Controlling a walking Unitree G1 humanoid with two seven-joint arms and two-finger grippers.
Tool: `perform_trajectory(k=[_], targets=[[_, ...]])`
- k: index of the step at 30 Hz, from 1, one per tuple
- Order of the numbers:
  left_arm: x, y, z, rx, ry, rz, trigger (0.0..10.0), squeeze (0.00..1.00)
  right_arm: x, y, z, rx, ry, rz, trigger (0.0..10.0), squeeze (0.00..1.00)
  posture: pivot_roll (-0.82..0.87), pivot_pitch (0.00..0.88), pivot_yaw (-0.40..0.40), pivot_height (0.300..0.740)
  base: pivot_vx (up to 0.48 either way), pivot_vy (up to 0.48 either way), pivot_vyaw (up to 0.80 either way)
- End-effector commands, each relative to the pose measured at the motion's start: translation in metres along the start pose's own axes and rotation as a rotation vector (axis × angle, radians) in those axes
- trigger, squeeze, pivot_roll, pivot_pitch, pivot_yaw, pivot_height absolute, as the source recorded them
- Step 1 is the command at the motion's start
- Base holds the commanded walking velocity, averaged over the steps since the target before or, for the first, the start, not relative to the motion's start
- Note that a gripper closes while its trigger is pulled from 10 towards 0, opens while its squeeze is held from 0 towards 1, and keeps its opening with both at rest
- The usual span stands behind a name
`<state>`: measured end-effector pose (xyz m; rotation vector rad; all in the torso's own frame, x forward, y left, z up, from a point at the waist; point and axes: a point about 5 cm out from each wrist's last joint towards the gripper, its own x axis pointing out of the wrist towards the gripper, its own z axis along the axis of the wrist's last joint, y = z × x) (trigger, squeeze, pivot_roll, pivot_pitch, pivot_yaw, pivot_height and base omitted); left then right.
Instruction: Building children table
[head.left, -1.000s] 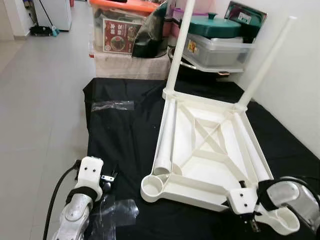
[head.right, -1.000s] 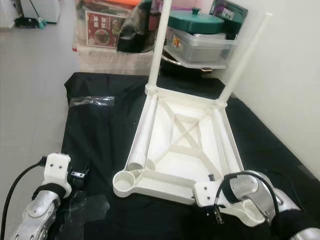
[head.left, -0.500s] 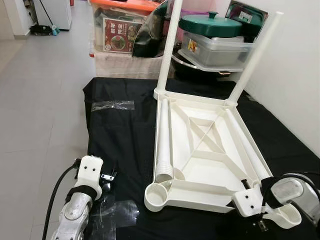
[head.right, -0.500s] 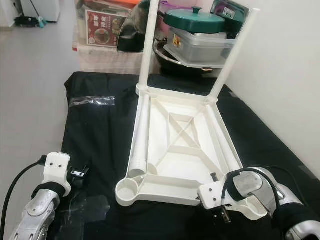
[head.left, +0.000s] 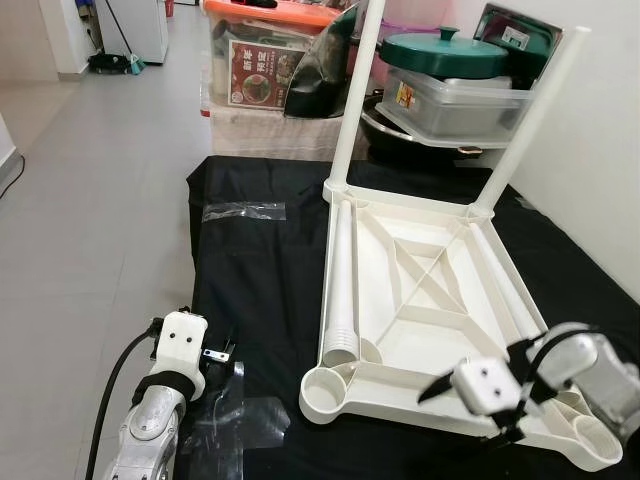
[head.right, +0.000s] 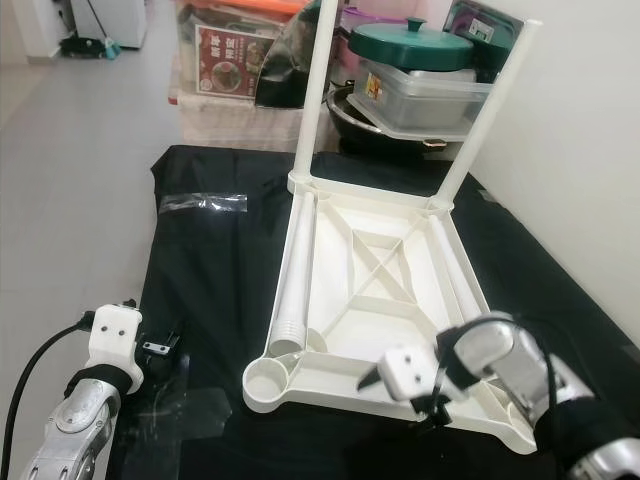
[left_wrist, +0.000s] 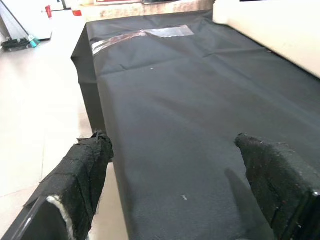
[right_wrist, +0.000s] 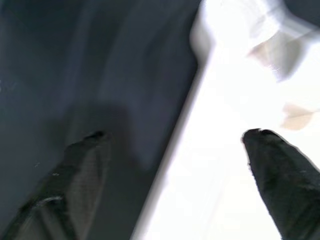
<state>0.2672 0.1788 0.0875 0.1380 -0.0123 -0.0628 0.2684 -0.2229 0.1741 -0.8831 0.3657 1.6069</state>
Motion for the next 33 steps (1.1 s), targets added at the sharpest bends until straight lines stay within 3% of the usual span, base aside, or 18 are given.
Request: perform_trajectory(k=[1, 3, 9, 11, 12, 13, 14, 15, 16, 17, 21, 23, 29, 33], targets=[[-0.002, -0.001, -0.004, -0.004, 0.015, -0.003, 10.0, 0.0, -0.007, -0.002, 0.005, 0.004, -0.017, -0.013, 10.0, 1.0, 0.08, 0.0, -0.137, 0.74, 0.0, 0.0, 0.0], [-0.001, -0.001, -0.003, -0.008, 0.009, -0.002, 10.0, 0.0, -0.02, -0.014, 0.024, -0.009, -0.085, -0.06, 10.0, 1.0, 0.08, 0.0, -0.135, 0.74, 0.0, 0.0, 0.0], [-0.002, 0.0, 0.0, -0.016, -0.01, -0.004, 10.0, 0.0, -0.033, -0.022, 0.05, -0.001, -0.238, -0.115, 10.0, 1.0, 0.08, 0.0, -0.134, 0.74, 0.0, 0.0, 0.0], [-0.002, 0.0, 0.002, -0.016, -0.018, -0.007, 10.0, 0.0, -0.037, -0.037, 0.062, 0.016, -0.363, -0.241, 10.0, 1.0, 0.08, 0.0, -0.135, 0.74, 0.0, 0.0, 0.0], [-0.002, 0.0, 0.002, -0.016, -0.018, -0.007, 10.0, 0.0, -0.037, -0.037, 0.062, 0.016, -0.363, -0.241, 10.0, 1.0, 0.08, 0.0, -0.135, 0.74, 0.0, 0.0, 0.0], [-0.002, -0.001, 0.004, -0.013, -0.026, -0.011, 10.0, 0.0, -0.033, -0.049, 0.066, 0.002, -0.409, -0.368, 10.0, 1.0, 0.08, 0.0, -0.135, 0.74, 0.0, 0.0, 0.0], [-0.002, -0.001, 0.008, -0.009, -0.04, -0.015, 10.0, 0.0, -0.026, -0.064, 0.068, 0.036, -0.469, -0.515, 10.0, 0.0, 0.09, 0.0, -0.134, 0.74, 0.0, 0.0, 0.0], [-0.002, -0.001, 0.008, -0.009, -0.04, -0.015, 10.0, 0.0, -0.026, -0.064, 0.068, 0.036, -0.469, -0.515, 10.0, 0.0, 0.09, 0.0, -0.134, 0.74, 0.0, 0.0, 0.0], [-0.003, 0.001, 0.015, -0.013, -0.075, -0.012, 10.0, 0.0, -0.007, -0.086, 0.069, 0.16, -0.577, -0.764, 10.0, 0.0, 0.09, 0.0, -0.137, 0.74, 0.0, 0.0, 0.0], [-0.004, 0.001, 0.017, -0.015, -0.083, -0.01, 10.0, 0.0, -0.003, -0.09, 0.069, 0.197, -0.598, -0.807, 10.0, 0.0, 0.09, 0.0, -0.137, 0.74, 0.0, 0.0, 0.0], [-0.004, 0.001, 0.018, -0.014, -0.088, -0.009, 10.0, 0.0, 0.0, -0.091, 0.068, 0.23, -0.614, -0.824, 10.0, 0.0, 0.09, 0.0, -0.137, 0.74, 0.0, -0.184, 0.0], [-0.003, 0.006, 0.031, 0.012, -0.157, 0.012, 10.0, 0.0, 0.027, -0.101, 0.08, 0.367, -0.754, -0.937, 10.0, 0.0, 0.11, 0.0, -0.132, 0.74, 0.0, -0.403, 0.0], [-0.003, 0.008, 0.045, 0.04, -0.23, 0.02, 10.0, 0.0, 0.051, -0.108, 0.098, 0.517, -0.873, -1.009, 10.0, 0.0, 0.11, 0.0, -0.131, 0.74, 0.0, -0.48, 0.0], [-0.003, 0.007, 0.047, 0.051, -0.24, 0.013, 10.0, 0.0, 0.058, -0.109, 0.103, 0.557, -0.889, -1.028, 10.0, 0.0, 0.11, 0.0, -0.132, 0.74, 0.0, -0.48, 0.0]])
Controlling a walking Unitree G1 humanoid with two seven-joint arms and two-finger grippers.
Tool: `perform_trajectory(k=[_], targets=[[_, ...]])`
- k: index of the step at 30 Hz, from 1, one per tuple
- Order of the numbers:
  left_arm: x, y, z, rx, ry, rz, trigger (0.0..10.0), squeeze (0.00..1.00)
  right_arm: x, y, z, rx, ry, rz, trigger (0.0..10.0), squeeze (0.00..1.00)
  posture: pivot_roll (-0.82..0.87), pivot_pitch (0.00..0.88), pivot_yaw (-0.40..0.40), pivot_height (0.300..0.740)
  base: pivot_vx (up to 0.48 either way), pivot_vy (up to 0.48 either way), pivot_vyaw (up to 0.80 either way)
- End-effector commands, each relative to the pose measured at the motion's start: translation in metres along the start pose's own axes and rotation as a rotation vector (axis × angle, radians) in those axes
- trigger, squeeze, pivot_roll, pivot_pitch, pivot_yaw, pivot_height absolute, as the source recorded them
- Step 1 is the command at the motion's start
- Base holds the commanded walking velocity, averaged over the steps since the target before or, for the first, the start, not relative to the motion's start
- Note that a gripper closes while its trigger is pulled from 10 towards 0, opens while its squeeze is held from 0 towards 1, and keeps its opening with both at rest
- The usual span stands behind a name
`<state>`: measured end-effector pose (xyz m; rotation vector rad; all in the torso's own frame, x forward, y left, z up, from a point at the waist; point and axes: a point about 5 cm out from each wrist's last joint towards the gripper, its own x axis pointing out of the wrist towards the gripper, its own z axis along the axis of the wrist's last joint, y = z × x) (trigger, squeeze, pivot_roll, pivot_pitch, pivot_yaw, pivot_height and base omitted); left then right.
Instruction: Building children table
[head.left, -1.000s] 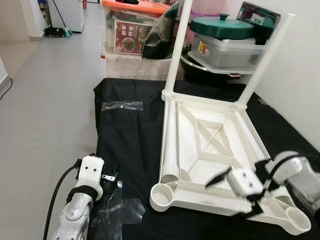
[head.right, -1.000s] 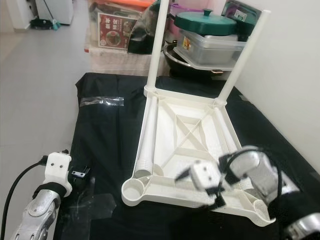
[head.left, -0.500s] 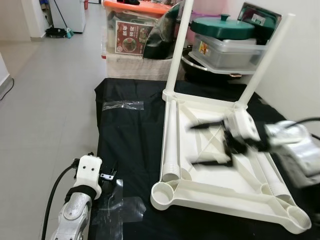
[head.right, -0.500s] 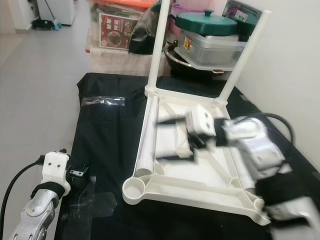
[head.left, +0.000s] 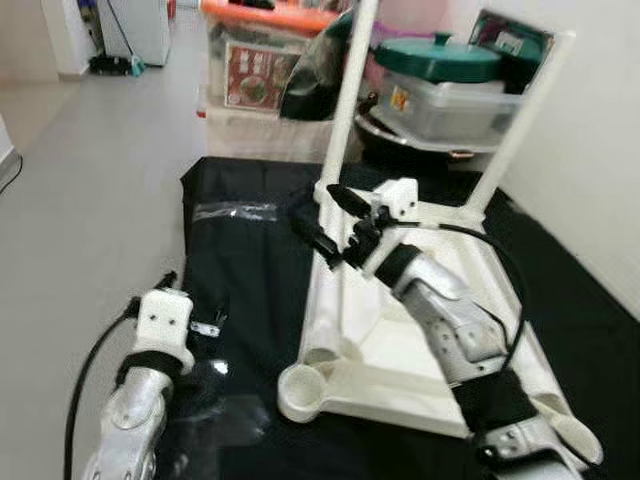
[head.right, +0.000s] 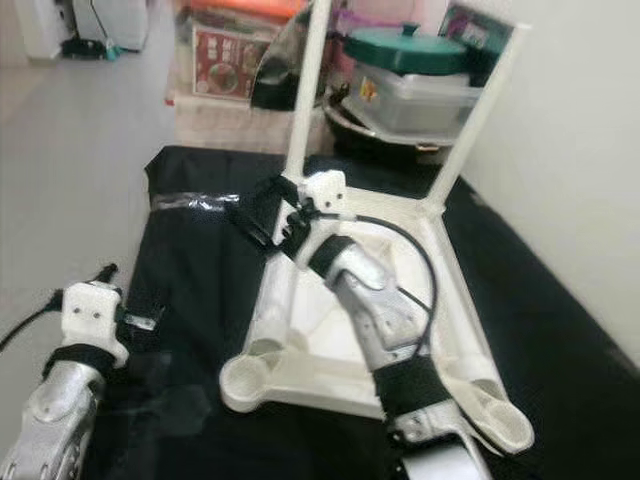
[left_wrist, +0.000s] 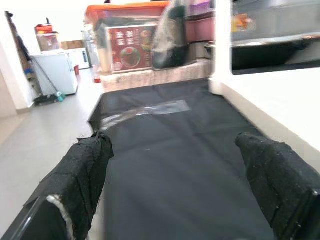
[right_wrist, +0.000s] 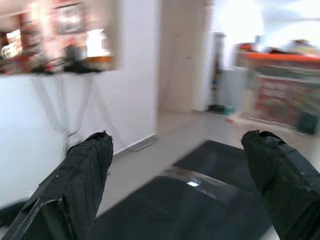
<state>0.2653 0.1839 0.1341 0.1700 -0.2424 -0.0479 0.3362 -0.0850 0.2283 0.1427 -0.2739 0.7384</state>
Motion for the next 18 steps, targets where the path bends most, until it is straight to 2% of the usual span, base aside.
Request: perform_trajectory(k=[1, 4, 10, 15, 18], targets=[[-0.001, -0.004, 0.002, 0.009, -0.014, -0.018, 10.0, 0.0, -0.002, -0.001, -0.002, 0.012, 0.008, -0.026, 10.0, 0.0, 0.11, 0.0, -0.132, 0.74, 0.0, -0.48, 0.0], [-0.002, -0.006, 0.005, 0.015, -0.022, -0.023, 10.0, 0.0, 0.003, 0.011, -0.009, 0.059, 0.017, -0.05, 10.0, 0.0, 0.11, 0.0, -0.139, 0.74, 0.0, -0.48, 0.0], [-0.001, -0.004, 0.011, 0.038, -0.051, -0.017, 10.0, 0.0, 0.005, 0.016, -0.015, 0.101, 0.031, -0.125, 10.0, 0.0, 0.12, 0.0, -0.14, 0.74, 0.0, -0.338, 0.0], [-0.001, -0.004, 0.01, 0.032, -0.046, -0.009, 10.0, 0.0, 0.005, 0.01, -0.015, 0.073, 0.035, -0.193, 10.0, 0.0, 0.12, 0.0, -0.136, 0.74, 0.0, 0.0, 0.0], [-0.001, -0.004, 0.01, 0.033, -0.047, -0.01, 10.0, 0.0, 0.002, 0.006, -0.017, 0.016, 0.055, -0.224, 10.0, 0.0, 0.12, 0.0, -0.137, 0.74, 0.0, 0.0, 0.0]])
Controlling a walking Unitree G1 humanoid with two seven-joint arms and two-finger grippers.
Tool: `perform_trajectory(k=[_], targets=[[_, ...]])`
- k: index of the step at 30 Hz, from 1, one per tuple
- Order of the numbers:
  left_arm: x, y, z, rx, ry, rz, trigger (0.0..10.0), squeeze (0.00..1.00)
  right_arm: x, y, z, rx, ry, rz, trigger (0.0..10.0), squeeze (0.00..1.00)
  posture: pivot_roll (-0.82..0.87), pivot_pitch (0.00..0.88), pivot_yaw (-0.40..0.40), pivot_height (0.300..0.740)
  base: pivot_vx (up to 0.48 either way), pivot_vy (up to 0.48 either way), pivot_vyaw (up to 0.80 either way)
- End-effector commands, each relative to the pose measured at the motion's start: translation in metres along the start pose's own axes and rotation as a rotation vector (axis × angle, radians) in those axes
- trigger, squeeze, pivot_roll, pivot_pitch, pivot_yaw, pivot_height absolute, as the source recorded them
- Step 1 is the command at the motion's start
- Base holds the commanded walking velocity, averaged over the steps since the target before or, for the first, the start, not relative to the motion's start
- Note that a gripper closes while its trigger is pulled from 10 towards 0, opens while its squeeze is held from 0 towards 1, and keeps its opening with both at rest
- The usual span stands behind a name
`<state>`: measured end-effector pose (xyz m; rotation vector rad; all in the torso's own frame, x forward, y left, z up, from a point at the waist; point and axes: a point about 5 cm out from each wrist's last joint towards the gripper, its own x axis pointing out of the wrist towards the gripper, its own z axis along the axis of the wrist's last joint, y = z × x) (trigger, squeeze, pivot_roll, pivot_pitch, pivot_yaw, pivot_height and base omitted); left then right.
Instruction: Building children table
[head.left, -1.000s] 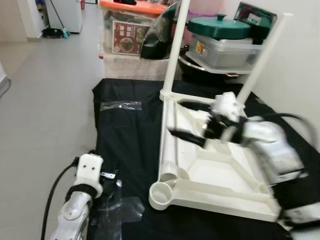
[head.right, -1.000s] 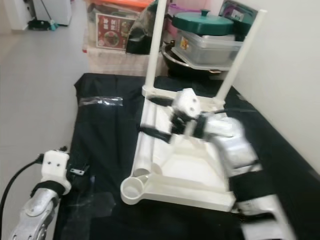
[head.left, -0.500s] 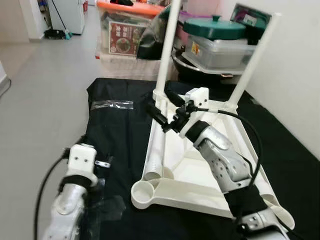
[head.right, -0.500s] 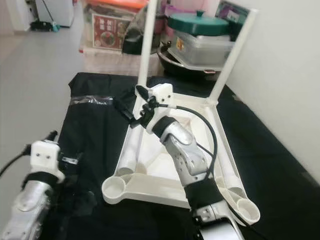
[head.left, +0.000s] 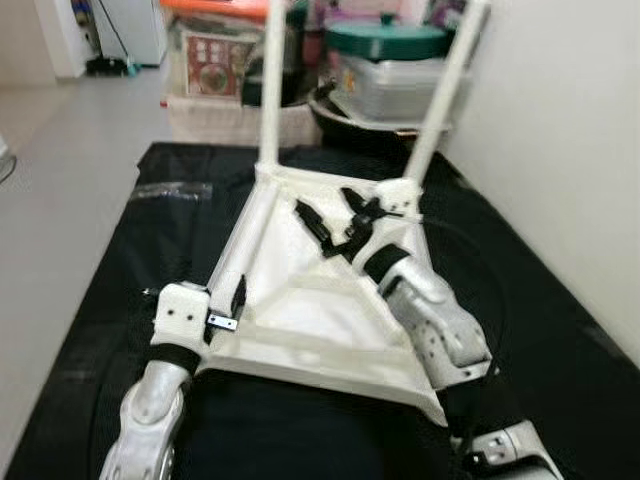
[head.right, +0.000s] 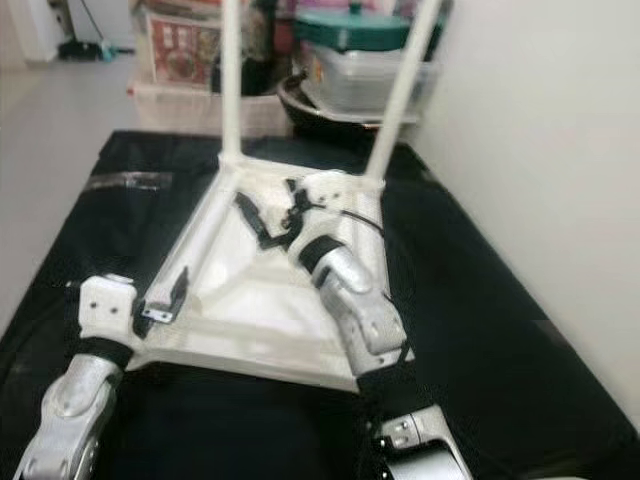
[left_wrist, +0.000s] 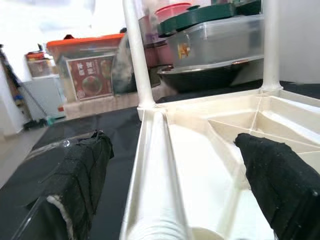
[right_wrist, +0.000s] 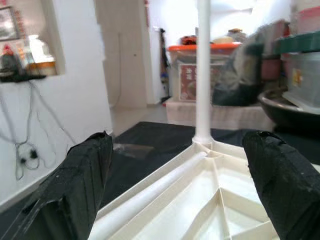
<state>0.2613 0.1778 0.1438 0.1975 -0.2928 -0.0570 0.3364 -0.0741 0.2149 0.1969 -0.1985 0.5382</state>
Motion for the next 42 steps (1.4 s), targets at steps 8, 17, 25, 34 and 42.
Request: perform_trajectory(k=[8, 17, 25, 34, 42], targets=[[-0.001, 0.001, -0.005, 0.009, 0.017, 0.007, 10.0, 0.0, -0.011, -0.012, -0.01, -0.197, 0.095, -0.034, 10.0, 0.0, 0.11, 0.0, -0.135, 0.74, 0.0, 0.0, 0.0], [-0.003, -0.004, -0.012, 0.008, 0.049, -0.008, 10.0, 0.0, -0.049, -0.043, -0.024, -0.462, 0.303, 0.105, 10.0, 0.0, 0.08, 0.0, -0.124, 0.74, 0.0, 0.0, 0.0], [-0.004, -0.003, -0.016, 0.013, 0.074, -0.009, 10.0, 0.0, -0.054, -0.036, -0.033, -0.477, 0.332, 0.162, 10.0, 0.0, 0.09, 0.0, -0.123, 0.74, 0.0, 0.0, 0.0], [0.0, 0.028, -0.017, 0.095, 0.074, 0.21, 10.0, 0.0, -0.054, -0.011, -0.024, -0.304, 0.297, 0.373, 10.0, 0.0, 0.09, 0.0, -0.116, 0.74, 0.0, 0.0, 0.0], [-0.007, 0.072, -0.018, 0.167, 0.108, 0.483, 10.0, 0.0, -0.063, 0.011, -0.038, -0.254, 0.39, 0.624, 10.0, 0.0, 0.11, 0.0, -0.129, 0.74, 0.0, 0.0, 0.0]])
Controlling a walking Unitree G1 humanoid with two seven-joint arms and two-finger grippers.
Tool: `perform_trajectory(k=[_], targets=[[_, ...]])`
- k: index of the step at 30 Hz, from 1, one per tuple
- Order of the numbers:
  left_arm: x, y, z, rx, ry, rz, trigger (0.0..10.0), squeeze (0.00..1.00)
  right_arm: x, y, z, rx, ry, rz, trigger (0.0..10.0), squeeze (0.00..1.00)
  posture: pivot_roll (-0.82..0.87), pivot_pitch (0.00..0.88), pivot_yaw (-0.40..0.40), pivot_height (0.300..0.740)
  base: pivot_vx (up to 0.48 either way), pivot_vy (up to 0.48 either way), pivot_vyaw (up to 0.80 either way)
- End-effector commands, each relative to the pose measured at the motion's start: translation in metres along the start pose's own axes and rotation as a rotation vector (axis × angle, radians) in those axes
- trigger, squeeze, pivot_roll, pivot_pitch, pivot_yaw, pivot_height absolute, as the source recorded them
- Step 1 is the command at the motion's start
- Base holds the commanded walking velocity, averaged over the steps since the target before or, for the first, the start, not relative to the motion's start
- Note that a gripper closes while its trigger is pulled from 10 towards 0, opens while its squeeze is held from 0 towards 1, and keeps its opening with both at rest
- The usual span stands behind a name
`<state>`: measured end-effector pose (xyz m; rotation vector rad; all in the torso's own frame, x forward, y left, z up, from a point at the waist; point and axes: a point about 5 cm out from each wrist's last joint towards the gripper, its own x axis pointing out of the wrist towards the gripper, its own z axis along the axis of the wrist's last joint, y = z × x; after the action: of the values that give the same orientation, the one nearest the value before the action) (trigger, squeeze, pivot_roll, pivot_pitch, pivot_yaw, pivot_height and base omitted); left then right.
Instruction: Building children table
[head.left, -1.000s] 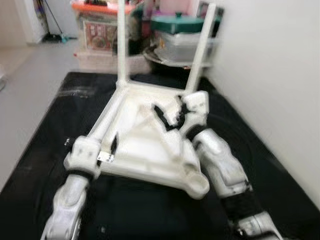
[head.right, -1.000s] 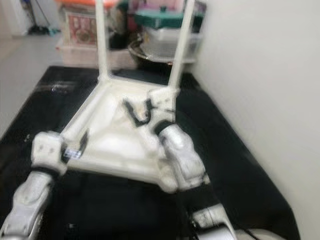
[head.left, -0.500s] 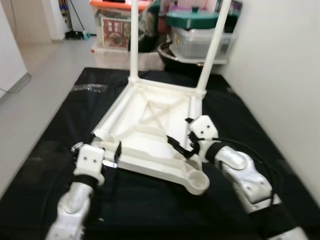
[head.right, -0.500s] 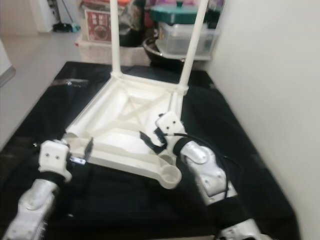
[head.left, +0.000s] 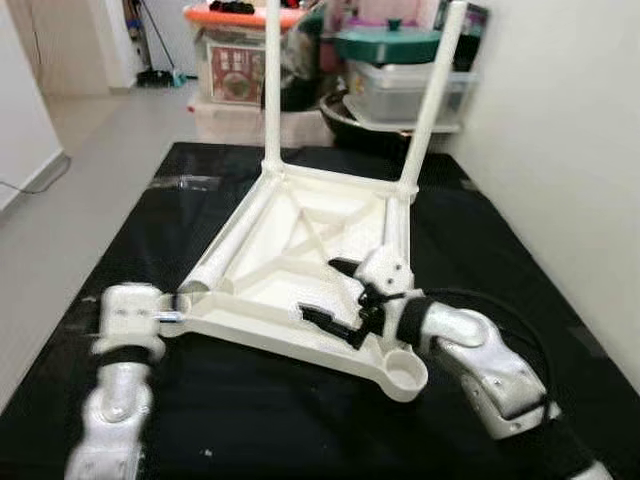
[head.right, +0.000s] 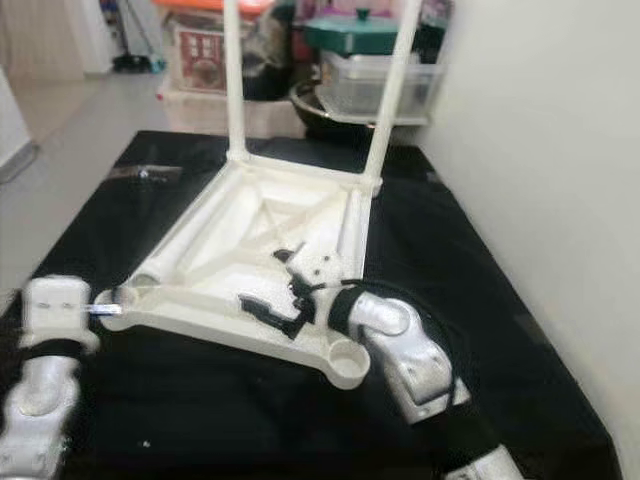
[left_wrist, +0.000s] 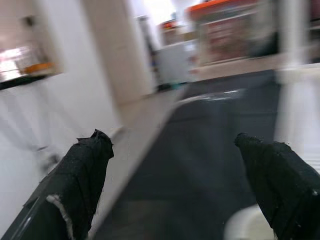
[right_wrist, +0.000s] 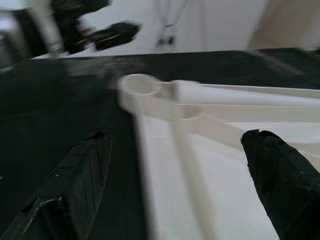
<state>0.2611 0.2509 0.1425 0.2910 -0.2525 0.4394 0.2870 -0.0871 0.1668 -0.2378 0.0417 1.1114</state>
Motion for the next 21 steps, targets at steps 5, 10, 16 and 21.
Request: perform_trajectory(k=[5, 10, 16, 21], targets=[[-0.002, -0.004, -0.005, 0.003, 0.028, -0.003, 10.0, 0.0, 0.012, 0.011, -0.029, 0.045, 0.166, 0.121, 10.0, 0.0, 0.12, 0.0, -0.135, 0.74, 0.0, 0.0, 0.0], [-0.001, -0.006, -0.005, 0.005, 0.025, -0.002, 10.0, 0.0, 0.016, 0.006, -0.042, 0.072, 0.23, 0.112, 10.0, 0.0, 0.13, 0.0, -0.139, 0.74, 0.0, 0.0, 0.0], [-0.001, -0.008, -0.006, 0.006, 0.03, -0.001, 10.0, 0.0, 0.012, 0.0, -0.061, 0.079, 0.33, 0.088, 8.6, 0.0, 0.12, 0.0, -0.14, 0.74, 0.0, 0.0, 0.0], [-0.001, -0.009, -0.007, 0.005, 0.034, -0.003, 10.0, 0.0, 0.009, -0.003, -0.07, 0.078, 0.377, 0.069, 4.0, 0.0, 0.12, 0.0, -0.14, 0.74, 0.0, 0.0, 0.0]])
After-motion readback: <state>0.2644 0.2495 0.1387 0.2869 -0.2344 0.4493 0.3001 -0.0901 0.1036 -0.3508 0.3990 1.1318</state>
